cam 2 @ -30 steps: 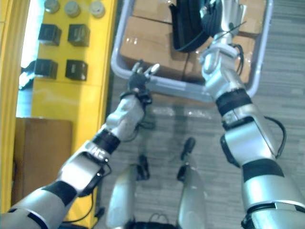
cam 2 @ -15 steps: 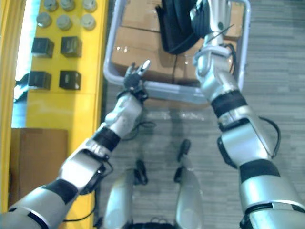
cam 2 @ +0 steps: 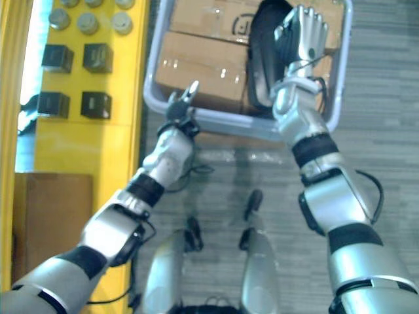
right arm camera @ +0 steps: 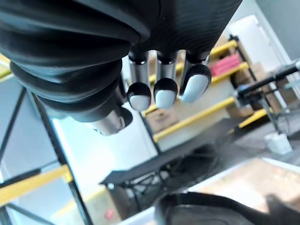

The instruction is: Walk over and take plastic housings, then place them on the shelf

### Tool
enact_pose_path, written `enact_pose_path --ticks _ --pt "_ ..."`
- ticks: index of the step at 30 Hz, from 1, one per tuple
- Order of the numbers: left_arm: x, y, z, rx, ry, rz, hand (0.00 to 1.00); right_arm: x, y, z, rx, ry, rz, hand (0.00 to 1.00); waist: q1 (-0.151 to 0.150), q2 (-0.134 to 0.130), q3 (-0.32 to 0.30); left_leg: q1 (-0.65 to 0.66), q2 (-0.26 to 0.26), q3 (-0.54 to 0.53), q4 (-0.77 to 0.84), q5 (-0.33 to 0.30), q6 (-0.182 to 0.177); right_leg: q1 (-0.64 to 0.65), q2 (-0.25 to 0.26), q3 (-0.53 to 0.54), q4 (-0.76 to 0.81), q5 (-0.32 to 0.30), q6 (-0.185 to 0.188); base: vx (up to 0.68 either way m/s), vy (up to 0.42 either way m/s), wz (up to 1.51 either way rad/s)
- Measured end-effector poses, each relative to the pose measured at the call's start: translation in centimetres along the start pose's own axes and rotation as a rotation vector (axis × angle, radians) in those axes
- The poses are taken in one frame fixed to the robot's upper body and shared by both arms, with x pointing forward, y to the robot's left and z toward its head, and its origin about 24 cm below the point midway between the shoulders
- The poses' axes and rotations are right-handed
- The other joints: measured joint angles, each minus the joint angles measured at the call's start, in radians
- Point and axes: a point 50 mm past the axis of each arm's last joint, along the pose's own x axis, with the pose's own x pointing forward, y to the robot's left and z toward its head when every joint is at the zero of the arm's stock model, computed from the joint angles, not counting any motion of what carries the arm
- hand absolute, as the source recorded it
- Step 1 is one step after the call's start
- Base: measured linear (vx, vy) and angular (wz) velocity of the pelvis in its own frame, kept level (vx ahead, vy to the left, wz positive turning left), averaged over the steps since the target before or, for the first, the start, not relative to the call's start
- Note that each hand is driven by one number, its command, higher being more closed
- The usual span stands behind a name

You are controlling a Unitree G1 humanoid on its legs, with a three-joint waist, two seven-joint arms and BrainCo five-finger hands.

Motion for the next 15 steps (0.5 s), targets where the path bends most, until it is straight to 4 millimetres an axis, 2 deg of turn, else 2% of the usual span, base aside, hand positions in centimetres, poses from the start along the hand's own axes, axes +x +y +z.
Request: enact_pose_path --ticks 3,8,9,10,12,15 --pt "0.2 0.9 -0.6 0.023 0.031 0.057 0.00 0.0 0.0 0.1 0.006 -0.007 -0.002 1.00 -0.006 -0.007 0.001 0.019 0.002 0.001 0.000 0.000 0.000 0.017 0.002 0.002 0.000 0.000 0.000 -0.08 0.031 -0.02" --pt "0.6 1.8 -0.3 0.069 0.030 0.085 0.00 -0.2 0.0 0.6 0.014 -0.047 -0.005 1.00 -0.026 -0.066 -0.001 0.021 0.009 0.003 0.013 -0.001 0.000 0.024 0.007 0.007 0.000 -0.001 -0.001 -0.10 0.018 -0.03" --pt "0.6 1.8 -0.2 0.082 0.025 0.085 0.00 -0.3 0.0 0.5 0.016 -0.041 -0.001 1.00 -0.026 -0.069 -0.001 0.021 0.010 0.004 0.016 -0.002 -0.001 0.024 0.008 0.008 0.000 -0.001 -0.001 -0.10 0.020 -0.05" --pt "0.6 1.9 -0.2 0.103 0.014 0.085 0.00 -0.4 0.1 0.4 0.019 -0.034 0.008 0.00 -0.025 -0.070 -0.001 0.021 0.012 0.009 0.018 -0.002 -0.001 0.024 0.009 0.010 -0.001 -0.001 -0.001 -0.09 0.024 -0.05" --pt "0.6 1.9 -0.1 0.107 0.008 0.087 0.00 -0.6 0.4 0.1 0.040 -0.013 0.027 0.00 -0.024 -0.070 -0.001 0.022 0.013 0.014 0.019 -0.002 -0.001 0.024 0.010 0.013 -0.005 0.001 -0.002 -0.09 0.025 -0.05" --pt "0.6 1.9 0.3 0.162 -0.046 0.082 0.00 -1.4 1.0 -1.4 0.118 0.099 0.053 0.00 -0.024 -0.070 -0.001 0.022 0.016 0.016 0.018 -0.002 -0.001 0.024 0.014 0.013 -0.008 0.002 -0.002 -0.07 0.020 -0.03"
